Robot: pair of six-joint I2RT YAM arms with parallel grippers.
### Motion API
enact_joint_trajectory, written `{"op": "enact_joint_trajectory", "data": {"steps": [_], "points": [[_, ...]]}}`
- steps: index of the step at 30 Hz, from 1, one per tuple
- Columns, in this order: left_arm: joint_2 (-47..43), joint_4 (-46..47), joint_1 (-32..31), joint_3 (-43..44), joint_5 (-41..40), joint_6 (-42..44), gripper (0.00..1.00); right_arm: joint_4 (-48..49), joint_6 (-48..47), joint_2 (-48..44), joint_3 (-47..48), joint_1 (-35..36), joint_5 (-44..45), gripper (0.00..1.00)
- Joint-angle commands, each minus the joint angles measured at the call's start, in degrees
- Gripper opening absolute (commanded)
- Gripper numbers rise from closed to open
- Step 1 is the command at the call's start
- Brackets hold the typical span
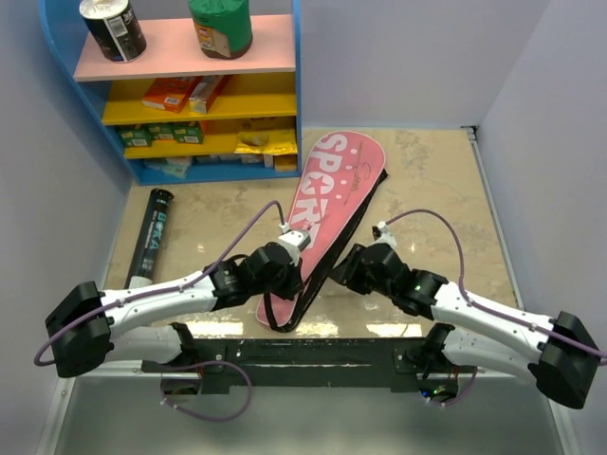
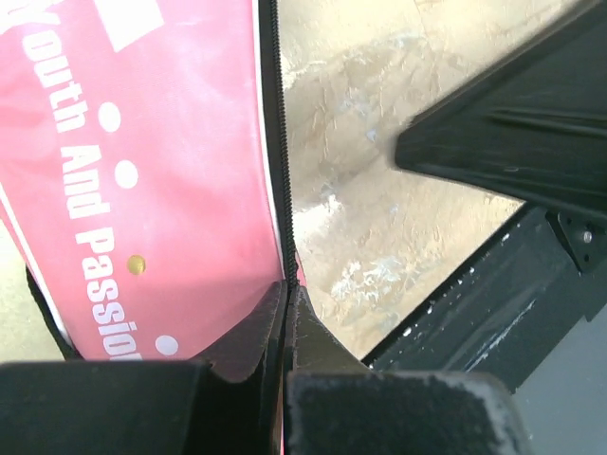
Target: Pack up the badminton gear
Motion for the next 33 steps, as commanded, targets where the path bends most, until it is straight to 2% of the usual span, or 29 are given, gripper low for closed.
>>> {"op": "enact_joint_trajectory", "data": {"steps": [1, 3, 5, 7, 8, 9, 10, 11, 17, 22, 25, 26, 28, 29, 33], "points": [[-0.45, 5.97, 1.06, 1.11, 3.16, 2.6, 0.01, -17.95, -2.09, -5.96, 3.28, 0.48, 8.85, 0.43], [2.89, 9.15, 0.97, 1.99, 10.01, 3.39, 0.15, -19.45, -2.27, -6.93, 4.16, 0.4, 9.39, 0.44], [5.78, 12.84, 0.97, 3.92, 13.09, 3.39, 0.25, -20.07, -2.62, -6.67, 5.56, 0.4, 9.83, 0.44], [6.94, 15.3, 0.97, 5.5, 13.98, 3.39, 0.43, -21.3, -3.06, -5.62, 6.79, 0.4, 10.19, 0.45], [7.81, 15.83, 0.97, 6.12, 13.9, 3.39, 0.57, -21.47, -3.06, -5.35, 7.67, 0.4, 10.62, 0.46], [8.17, 16.19, 0.97, 6.82, 13.81, 3.57, 0.8, -21.91, -3.23, -5.0, 8.2, 0.4, 10.8, 0.46], [8.52, 16.02, 0.97, 8.48, 13.2, 3.83, 0.95, -21.92, -3.24, -4.48, 8.64, 0.4, 10.8, 0.47], [9.57, 15.93, 0.97, 9.37, 11.45, 4.09, 1.0, -21.92, -3.32, -4.21, 9.52, 0.4, 11.76, 0.47], [18.26, 15.4, 2.28, 17.28, 7.4, 6.38, 1.0, -21.82, -5.95, 0.87, 17.15, -1.01, 17.56, 0.49], [25.13, 19.7, 5.97, 19.92, 7.48, 6.38, 0.95, -22.18, -9.56, 3.26, 22.79, -7.76, 18.01, 0.45], [28.2, 24.0, 8.78, 19.14, 8.62, 6.12, 0.84, -22.0, -12.63, 3.44, 25.16, -11.72, 18.53, 0.44], [29.34, 24.97, 10.27, 18.96, 9.32, 6.03, 0.75, -22.0, -14.21, 3.52, 26.3, -12.6, 19.06, 0.43], [30.58, 27.78, 11.68, 18.69, 10.38, 6.21, 0.65, -22.0, -15.71, 4.84, 27.45, -14.71, 19.94, 0.41], [31.72, 28.4, 12.82, 18.69, 11.17, 6.29, 0.53, -22.09, -17.02, 5.37, 28.5, -15.24, 19.94, 0.39], [35.06, 30.95, 15.38, 19.13, 13.1, 6.47, 0.36, -19.73, -19.05, 8.88, 30.0, -17.88, 20.3, 0.35]]}}
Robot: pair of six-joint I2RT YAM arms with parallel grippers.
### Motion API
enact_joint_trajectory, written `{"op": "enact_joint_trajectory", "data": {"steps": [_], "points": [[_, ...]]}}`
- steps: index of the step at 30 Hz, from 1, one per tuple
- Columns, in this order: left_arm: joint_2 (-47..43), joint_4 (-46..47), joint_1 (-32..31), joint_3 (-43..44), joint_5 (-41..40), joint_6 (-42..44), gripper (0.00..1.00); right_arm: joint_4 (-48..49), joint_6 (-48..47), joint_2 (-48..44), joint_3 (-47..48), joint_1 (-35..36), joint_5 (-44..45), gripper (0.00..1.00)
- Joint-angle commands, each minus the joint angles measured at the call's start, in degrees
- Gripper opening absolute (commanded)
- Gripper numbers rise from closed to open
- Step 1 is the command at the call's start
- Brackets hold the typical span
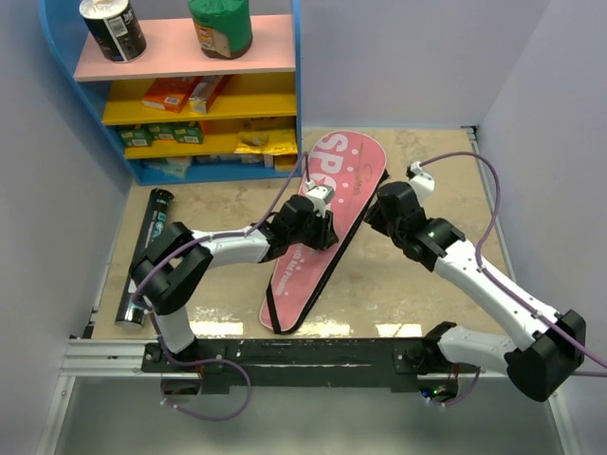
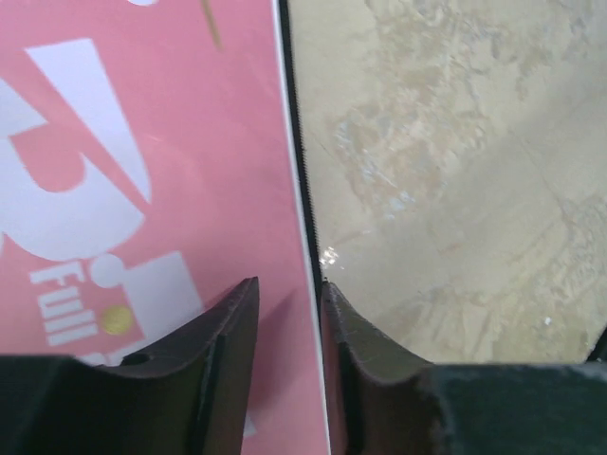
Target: Pack up the badminton gear
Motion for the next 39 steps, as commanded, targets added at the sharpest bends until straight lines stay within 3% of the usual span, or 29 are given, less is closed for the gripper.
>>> {"op": "enact_joint_trajectory", "data": {"steps": [1, 6, 10, 18, 24, 35, 39], "points": [[2.87, 7.92, 2.33, 0.75, 2.48, 0.4, 0.33, 3.86, -4.67, 4.18, 2.75, -2.34, 1.72, 0.35], [7.62, 11.87, 3.3, -2.14, 4.95, -2.15, 0.21, 8.33, -6.69, 13.84, 6.34, -8.13, 0.24, 0.32], [9.73, 10.92, 3.3, -5.57, 1.71, -3.73, 0.14, 12.39, -10.2, 26.3, 13.36, -12.53, -4.17, 0.32], [6.49, 10.47, 3.21, -17.26, -3.23, -6.28, 0.14, 21.97, -14.78, 41.62, 26.36, -17.9, -11.19, 0.33], [2.18, 11.79, 3.21, -23.77, -3.49, -7.17, 0.14, 16.26, -18.03, 56.9, 40.87, -18.08, -15.68, 0.3], [-4.06, 7.75, 3.39, -24.12, -2.7, -6.11, 0.14, 5.83, -16.9, 62.47, 39.84, -18.87, -12.62, 0.23], [-5.12, 6.69, 4.35, -23.86, -2.44, -6.2, 0.15, 5.45, -15.67, 57.99, 29.95, -19.05, -9.89, 0.23]]}}
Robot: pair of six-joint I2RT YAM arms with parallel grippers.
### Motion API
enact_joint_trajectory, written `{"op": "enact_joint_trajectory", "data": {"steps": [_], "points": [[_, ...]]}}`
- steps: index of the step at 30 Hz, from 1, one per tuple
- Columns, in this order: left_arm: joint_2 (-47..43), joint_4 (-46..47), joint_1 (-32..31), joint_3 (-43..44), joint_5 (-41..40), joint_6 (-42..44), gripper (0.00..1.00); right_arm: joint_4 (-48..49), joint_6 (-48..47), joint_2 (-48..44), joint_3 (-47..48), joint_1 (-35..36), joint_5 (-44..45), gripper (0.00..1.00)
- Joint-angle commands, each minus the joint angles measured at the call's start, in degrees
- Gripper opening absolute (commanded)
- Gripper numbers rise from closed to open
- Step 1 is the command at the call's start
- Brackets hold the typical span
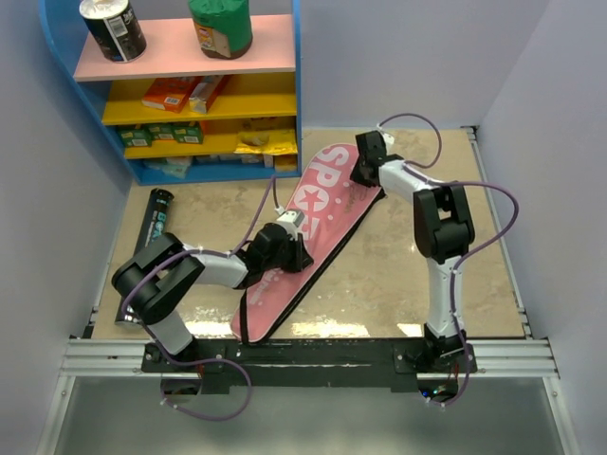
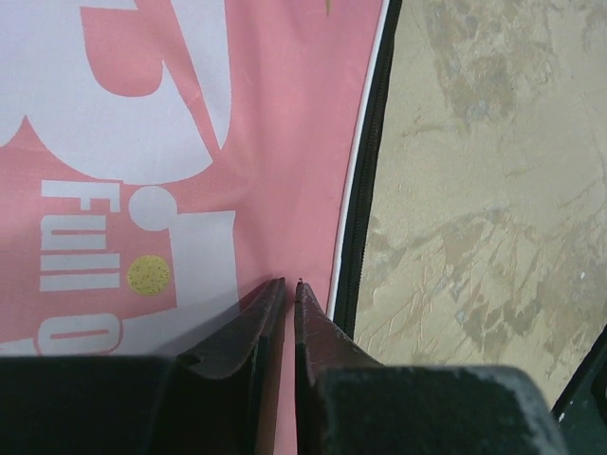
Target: Pack up the badminton gear
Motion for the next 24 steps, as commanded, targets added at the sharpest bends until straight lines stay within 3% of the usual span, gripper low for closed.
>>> {"op": "enact_joint_trajectory", "data": {"steps": [1, 9, 12, 18, 24], "points": [[-0.25, -9.35, 1.97, -1.78, -1.17, 1.3, 0.15, -7.42, 1.27, -4.13, -10.08, -0.73, 3.8, 0.24], [1.15, -10.14, 5.58, 0.06, -1.34, 2.0, 0.15, -5.05, 6.02, -14.13, -28.35, -1.17, 3.44, 0.2], [4.65, -11.98, 7.07, 4.36, -1.26, 3.05, 0.13, -3.64, 7.6, -18.71, -33.63, -1.17, 2.3, 0.21], [6.87, -14.8, 11.2, 9.55, -0.55, 3.58, 0.13, -4.78, 7.78, -20.39, -37.42, -1.17, 2.48, 0.21], [6.61, -16.21, 15.07, 12.1, -0.55, 3.94, 0.13, -3.38, 10.41, -28.82, -46.39, -1.08, 1.52, 0.2]]}}
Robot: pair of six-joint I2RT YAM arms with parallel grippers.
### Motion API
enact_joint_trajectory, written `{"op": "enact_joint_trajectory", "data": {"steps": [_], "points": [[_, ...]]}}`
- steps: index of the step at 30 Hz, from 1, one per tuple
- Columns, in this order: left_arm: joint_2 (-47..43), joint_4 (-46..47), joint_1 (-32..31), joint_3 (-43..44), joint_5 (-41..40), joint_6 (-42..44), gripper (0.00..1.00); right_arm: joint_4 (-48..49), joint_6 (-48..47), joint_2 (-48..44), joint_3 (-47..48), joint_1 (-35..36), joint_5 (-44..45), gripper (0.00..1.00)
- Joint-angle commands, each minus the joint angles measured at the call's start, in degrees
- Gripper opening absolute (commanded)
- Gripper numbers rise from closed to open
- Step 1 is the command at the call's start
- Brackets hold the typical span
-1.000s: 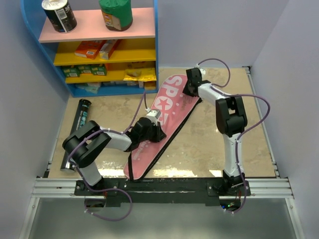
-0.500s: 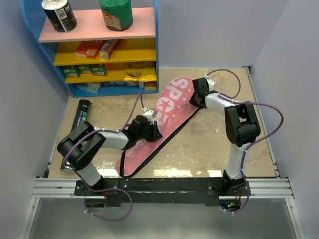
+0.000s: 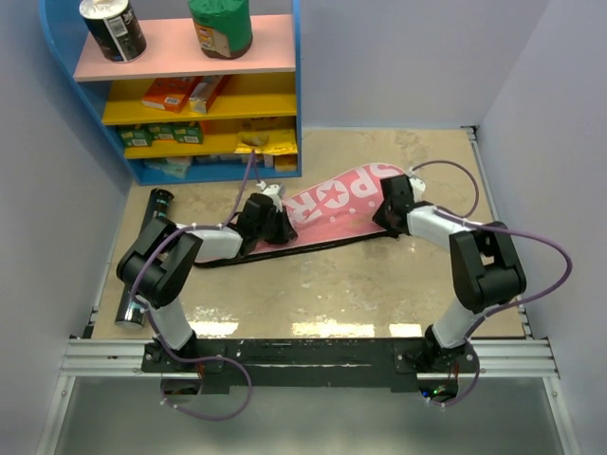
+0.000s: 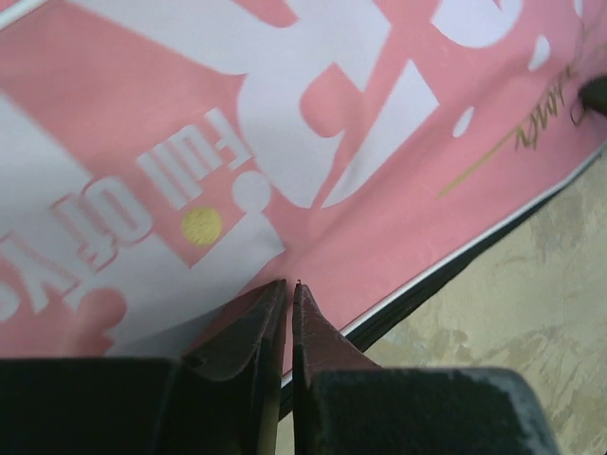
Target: Pack up the badminton gear
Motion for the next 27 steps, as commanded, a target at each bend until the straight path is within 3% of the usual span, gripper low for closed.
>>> {"op": "enact_joint_trajectory", "data": {"steps": [1, 5, 13, 16, 17, 19, 22, 27], "points": [[1.69, -5.39, 3.51, 1.65, -3.48, 2.3, 0.13, -11.03, 2.0, -4.84, -8.84, 0.18, -0.43, 0.2], [2.3, -5.12, 4.13, 2.45, -2.16, 1.51, 0.12, -10.15, 3.24, -11.44, -15.52, 0.1, -0.52, 0.22], [-2.87, -3.61, 1.06, -1.07, 2.5, 1.5, 0.12, -19.27, -0.36, -23.14, -11.85, 0.1, 3.87, 0.27], [-8.14, -6.6, -2.19, -0.63, 0.83, 2.12, 0.23, -23.22, -1.51, -29.29, -11.14, 0.1, 2.65, 0.32], [-10.94, -8.01, -3.07, -0.11, 0.22, 2.21, 0.34, -24.2, -1.6, -30.7, -11.49, 0.1, 1.86, 0.34], [-13.85, -13.26, -3.17, 2.0, -2.94, 3.35, 0.4, -26.04, -1.6, -34.03, -12.37, 0.18, 0.28, 0.36], [-18.34, -22.39, -1.59, 6.39, -8.83, 6.33, 0.53, -26.67, -0.98, -36.76, -14.83, 0.18, -2.1, 0.38], [-19.23, -28.59, 5.79, 10.27, -8.49, 8.88, 0.67, -28.16, 1.3, -35.46, -15.27, 0.18, -0.71, 0.4]]}}
